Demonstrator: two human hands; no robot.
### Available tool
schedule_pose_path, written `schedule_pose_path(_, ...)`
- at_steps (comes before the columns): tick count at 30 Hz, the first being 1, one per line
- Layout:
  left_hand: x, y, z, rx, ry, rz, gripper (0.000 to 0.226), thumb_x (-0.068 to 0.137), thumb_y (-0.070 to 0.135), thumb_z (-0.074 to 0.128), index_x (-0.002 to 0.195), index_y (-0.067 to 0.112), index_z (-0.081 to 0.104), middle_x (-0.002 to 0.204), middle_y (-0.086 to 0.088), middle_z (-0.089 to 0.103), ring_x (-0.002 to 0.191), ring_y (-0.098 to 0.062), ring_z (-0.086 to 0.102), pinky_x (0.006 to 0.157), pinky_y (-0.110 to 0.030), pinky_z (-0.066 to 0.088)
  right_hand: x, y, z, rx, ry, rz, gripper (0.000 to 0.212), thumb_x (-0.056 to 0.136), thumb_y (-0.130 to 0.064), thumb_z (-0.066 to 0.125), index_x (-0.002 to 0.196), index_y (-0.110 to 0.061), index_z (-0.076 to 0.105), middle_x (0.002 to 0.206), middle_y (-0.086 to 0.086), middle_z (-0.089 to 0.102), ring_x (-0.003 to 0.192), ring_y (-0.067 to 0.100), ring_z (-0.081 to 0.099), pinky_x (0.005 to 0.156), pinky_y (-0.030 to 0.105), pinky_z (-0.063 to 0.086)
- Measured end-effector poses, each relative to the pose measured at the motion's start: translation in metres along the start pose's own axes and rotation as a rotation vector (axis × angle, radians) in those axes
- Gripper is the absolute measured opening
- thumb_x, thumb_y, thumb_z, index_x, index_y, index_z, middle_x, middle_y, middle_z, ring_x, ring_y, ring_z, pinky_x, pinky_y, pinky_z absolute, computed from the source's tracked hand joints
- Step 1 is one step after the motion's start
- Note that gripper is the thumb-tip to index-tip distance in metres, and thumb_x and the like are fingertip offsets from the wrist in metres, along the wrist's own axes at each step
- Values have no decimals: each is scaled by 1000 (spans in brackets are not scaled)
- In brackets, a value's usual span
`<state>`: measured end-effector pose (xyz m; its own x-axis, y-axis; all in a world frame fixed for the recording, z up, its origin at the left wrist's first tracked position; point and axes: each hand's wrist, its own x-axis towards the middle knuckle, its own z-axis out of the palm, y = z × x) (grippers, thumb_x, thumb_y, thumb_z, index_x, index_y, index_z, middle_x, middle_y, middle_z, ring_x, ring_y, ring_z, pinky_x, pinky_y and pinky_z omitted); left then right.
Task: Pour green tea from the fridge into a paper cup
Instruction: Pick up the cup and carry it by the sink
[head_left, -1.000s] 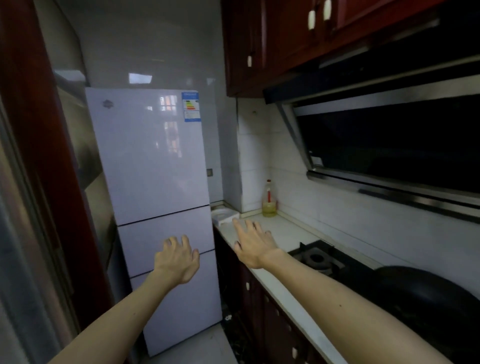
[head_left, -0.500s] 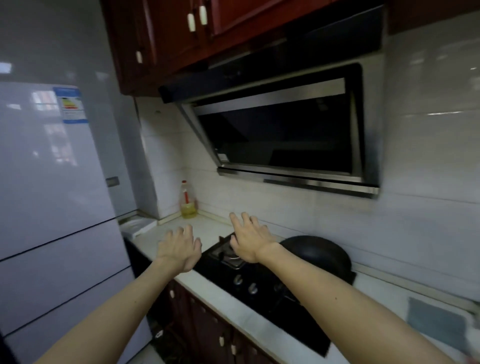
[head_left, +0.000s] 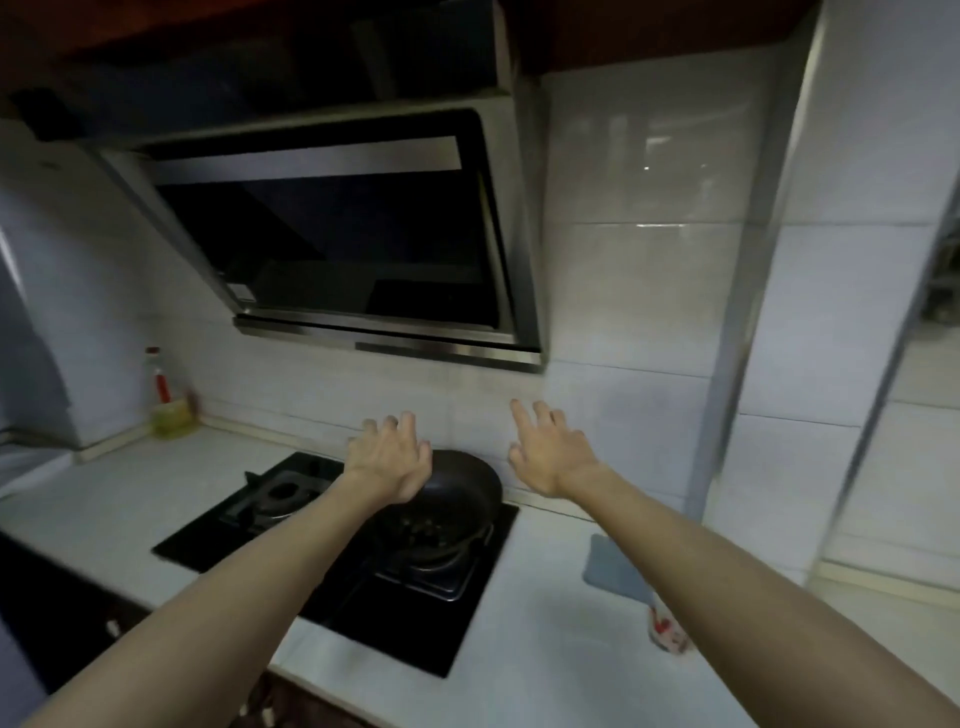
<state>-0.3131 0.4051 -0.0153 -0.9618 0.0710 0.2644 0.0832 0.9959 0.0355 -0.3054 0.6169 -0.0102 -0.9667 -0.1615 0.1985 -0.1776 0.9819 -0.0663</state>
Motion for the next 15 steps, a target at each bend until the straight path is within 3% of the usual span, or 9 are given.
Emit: schedule_pose_path(15, 9, 211, 47, -103, -130, 310, 41, 99, 39, 27, 126, 10, 37, 131, -15, 48, 119, -36, 43, 94, -50, 42, -99, 197, 8, -76, -91, 315, 62, 103, -36, 29, 155, -17, 2, 158, 15, 14, 138, 37, 25, 105, 54, 36)
